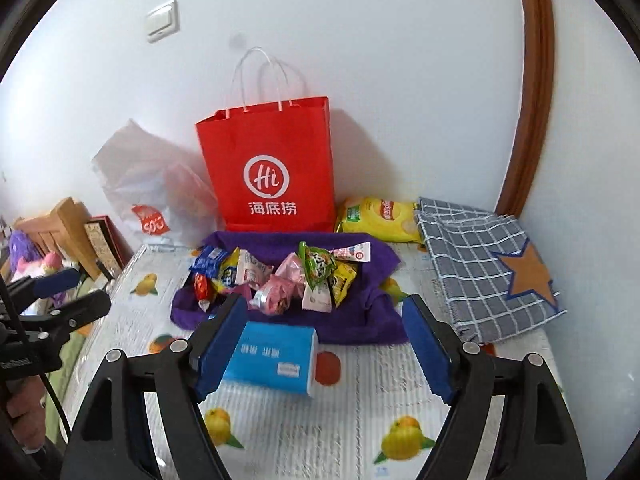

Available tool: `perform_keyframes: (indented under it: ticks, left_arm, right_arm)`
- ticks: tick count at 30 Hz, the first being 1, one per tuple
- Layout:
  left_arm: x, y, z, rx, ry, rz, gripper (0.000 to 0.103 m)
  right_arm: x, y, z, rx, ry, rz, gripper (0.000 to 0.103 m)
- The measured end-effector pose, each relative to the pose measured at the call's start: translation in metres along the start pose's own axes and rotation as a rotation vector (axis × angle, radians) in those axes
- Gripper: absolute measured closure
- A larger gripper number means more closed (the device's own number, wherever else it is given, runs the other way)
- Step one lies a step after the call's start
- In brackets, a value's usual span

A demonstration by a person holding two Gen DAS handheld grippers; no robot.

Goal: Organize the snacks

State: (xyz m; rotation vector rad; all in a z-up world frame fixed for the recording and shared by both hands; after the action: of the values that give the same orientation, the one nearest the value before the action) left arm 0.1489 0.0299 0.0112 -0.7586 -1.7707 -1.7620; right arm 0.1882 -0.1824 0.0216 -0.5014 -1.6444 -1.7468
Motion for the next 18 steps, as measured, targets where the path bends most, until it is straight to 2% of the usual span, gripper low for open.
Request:
perform_keyframes:
  ticks: [5,6,12,18]
  left_arm:
    - [0.031,-0.026,-0.012,0.008,0.005,-0.032,0.016]
    - [0.035,-0.031,-0.014,0.008,0.004,-0.035,0.015]
    - [0.059,-0.061,-0.023,0.014,0.003,-0.052,0.013]
    - [0.08,-0.084,-0.026,0.03,-0.001,-0.063,0.012]
  right_arm:
    - [0.033,-0.024,0.002,-0.005,0.02,-0.027,0.022]
    - [0.037,-0.028,0.001,-0.006,0.015,-0.03,0.017]
    - [0.068,-0.055,-0.001,-0.014,-0.011,-0.082,0.002]
    - [0.096,-0.078,-0.002,-0.017,-0.071,-0.101,0.0]
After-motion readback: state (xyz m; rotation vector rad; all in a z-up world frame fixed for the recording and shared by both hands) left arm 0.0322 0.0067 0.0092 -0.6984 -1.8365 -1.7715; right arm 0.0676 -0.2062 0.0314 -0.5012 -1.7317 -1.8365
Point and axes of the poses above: each gripper's, at about its wrist camera, not at the fingertips, and x roughly against the way its jaws point, z to its left, y to its top, the point moved 2 cm from there along -x, roughly the way its jaws point, and after that the axes turned 5 degrees about y, right-handed, at the moved point
